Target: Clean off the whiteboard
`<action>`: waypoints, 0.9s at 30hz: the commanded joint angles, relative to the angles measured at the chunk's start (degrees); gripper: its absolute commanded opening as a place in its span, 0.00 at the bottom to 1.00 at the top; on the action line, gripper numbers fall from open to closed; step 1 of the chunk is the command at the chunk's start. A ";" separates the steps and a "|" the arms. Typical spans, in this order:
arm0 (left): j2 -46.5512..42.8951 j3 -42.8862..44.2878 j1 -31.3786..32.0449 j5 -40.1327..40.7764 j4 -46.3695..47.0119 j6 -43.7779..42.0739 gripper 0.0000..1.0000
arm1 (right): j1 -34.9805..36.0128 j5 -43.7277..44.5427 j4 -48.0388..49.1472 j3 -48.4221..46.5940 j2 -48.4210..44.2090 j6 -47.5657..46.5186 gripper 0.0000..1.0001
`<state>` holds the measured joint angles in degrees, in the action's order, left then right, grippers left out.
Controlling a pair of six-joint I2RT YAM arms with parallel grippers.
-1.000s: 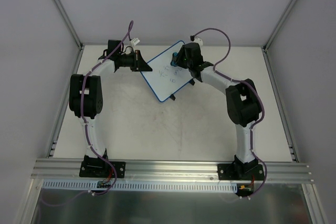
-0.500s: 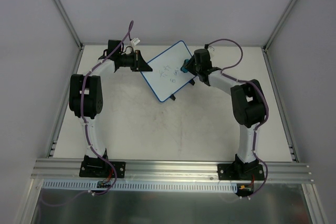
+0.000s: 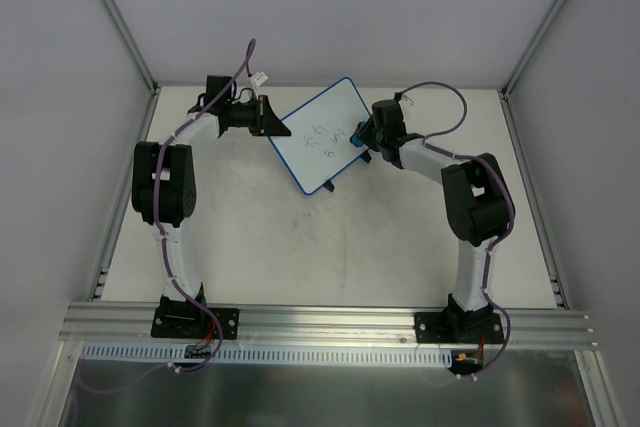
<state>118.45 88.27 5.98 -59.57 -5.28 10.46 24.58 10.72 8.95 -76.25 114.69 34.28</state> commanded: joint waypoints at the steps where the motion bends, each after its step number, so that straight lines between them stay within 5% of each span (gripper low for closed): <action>1: 0.20 -0.12 3.95 1.91 -1.22 -7.56 0.00 | 2.57 -1.14 -9.39 0.14 2.90 -4.30 0.00; 27: 0.38 -0.03 4.13 1.91 -1.58 -7.82 0.00 | 15.41 -10.10 -3.42 -19.29 8.62 -23.38 0.00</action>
<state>118.45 88.42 5.96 -58.48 -5.87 10.48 35.75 8.88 2.76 -93.82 119.13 13.15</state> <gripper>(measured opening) 0.058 0.314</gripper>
